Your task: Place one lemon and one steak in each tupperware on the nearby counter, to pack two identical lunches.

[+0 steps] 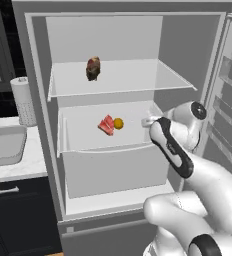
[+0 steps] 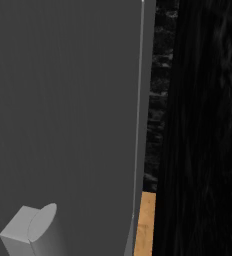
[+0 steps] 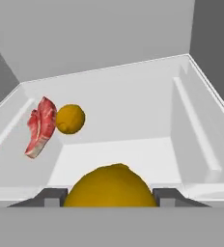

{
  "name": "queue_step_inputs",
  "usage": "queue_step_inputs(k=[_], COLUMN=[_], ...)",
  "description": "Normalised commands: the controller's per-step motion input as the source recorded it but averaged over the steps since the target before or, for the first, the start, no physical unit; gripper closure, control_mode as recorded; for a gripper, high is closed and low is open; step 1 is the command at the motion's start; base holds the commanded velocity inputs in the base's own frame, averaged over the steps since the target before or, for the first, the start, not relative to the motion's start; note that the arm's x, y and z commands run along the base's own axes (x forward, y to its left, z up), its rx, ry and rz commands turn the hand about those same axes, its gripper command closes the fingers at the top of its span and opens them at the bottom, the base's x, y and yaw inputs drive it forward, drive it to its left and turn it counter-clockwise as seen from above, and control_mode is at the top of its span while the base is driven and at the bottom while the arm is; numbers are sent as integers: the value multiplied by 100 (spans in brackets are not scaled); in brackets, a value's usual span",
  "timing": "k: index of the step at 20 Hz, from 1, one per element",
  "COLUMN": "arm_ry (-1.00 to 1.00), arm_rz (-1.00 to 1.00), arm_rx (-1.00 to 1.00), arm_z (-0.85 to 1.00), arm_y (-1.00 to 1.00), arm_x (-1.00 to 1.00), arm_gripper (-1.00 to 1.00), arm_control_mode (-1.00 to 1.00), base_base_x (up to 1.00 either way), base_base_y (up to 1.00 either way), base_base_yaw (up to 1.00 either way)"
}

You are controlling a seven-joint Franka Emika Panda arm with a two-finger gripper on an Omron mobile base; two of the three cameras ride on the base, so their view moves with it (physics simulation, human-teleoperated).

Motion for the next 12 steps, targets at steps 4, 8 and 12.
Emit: queue_step_inputs(k=[4,8,12], arm_ry=[0,1,4], arm_rz=[10,12,11], arm_rx=[0,-2,-7], arm_z=[81,49,27], arm_y=[-6,0,11], arm_x=[-99,-99,-92], arm_gripper=[100,100,100], arm_control_mode=[-100,-100,-100], base_base_x=[0,0,0], base_base_y=[0,0,0], base_base_yaw=[0,0,0])
